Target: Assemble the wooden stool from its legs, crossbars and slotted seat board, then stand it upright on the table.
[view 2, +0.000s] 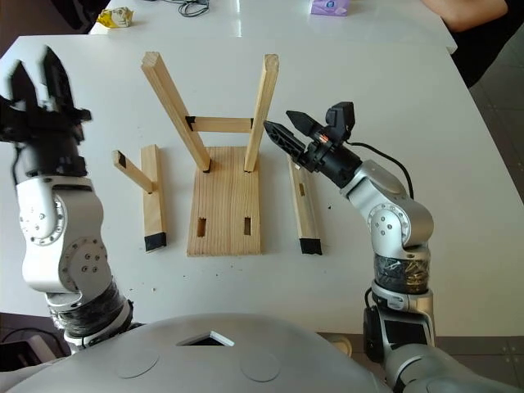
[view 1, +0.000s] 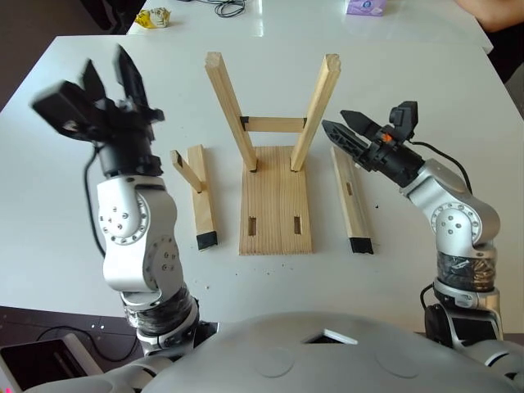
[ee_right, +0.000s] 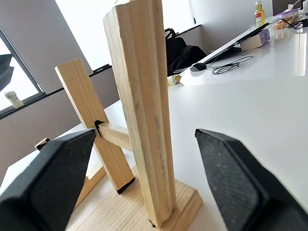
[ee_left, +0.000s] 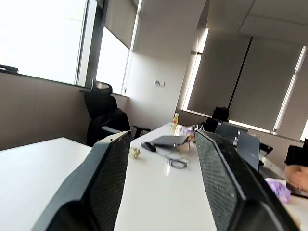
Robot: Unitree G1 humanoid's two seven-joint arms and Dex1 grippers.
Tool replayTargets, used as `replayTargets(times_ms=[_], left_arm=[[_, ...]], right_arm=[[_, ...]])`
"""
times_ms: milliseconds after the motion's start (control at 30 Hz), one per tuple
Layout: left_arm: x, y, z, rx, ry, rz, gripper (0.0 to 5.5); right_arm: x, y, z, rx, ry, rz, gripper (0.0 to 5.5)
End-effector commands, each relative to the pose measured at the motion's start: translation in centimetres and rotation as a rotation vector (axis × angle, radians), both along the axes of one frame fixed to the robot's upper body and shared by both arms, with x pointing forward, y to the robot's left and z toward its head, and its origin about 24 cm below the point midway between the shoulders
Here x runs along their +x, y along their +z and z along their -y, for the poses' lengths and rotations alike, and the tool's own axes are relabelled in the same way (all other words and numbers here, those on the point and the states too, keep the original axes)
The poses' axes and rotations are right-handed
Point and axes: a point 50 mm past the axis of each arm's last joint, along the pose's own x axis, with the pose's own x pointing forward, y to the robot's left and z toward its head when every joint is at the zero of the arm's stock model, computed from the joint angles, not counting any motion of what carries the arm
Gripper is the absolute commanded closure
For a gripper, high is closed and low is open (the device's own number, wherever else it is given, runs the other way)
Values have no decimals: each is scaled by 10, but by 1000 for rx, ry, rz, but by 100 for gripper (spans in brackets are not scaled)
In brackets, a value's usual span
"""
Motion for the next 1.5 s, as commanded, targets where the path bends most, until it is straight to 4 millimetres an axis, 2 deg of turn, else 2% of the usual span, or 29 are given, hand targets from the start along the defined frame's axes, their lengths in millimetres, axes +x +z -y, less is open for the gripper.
replayTargets(times_ms=[33,133,200,300,333,467,600,767,900,1067,1167,1300,1500], left_arm=[[-25,-37,17,-64,-68,-290,307],[-50,-69,27,-74,-187,-479,275],[-67,-84,24,-98,-188,-590,249],[-86,-91,13,-140,-148,-680,195],[-90,-93,13,-159,-151,-706,195],[-104,-105,27,-257,-137,-859,195],[-106,-110,48,-352,-119,-946,195],[-102,-111,59,-426,4,-968,195],[-96,-114,63,-416,72,-963,195],[-87,-121,70,-362,51,-976,195],[-85,-128,70,-308,36,-1011,195],[-80,-139,58,-189,9,-1048,195],[-80,-143,43,-67,-23,-1079,195]], right_arm=[[-18,-3,23,-34,-93,-38,169],[-29,-5,33,-46,-152,-56,169],[-37,-5,39,-55,-191,-67,169],[-46,-5,46,-65,-231,-83,169],[-48,-4,46,-70,-226,-90,169],[-41,-1,46,-92,-172,-105,169],[-25,6,45,-111,-103,-94,169],[-5,14,46,-143,-38,-79,169],[5,16,44,-151,-2,-76,169],[12,15,37,-145,24,-69,169],[14,14,36,-141,23,-59,169],[16,13,35,-128,-7,-47,169],[11,6,36,-113,-47,-50,169]])
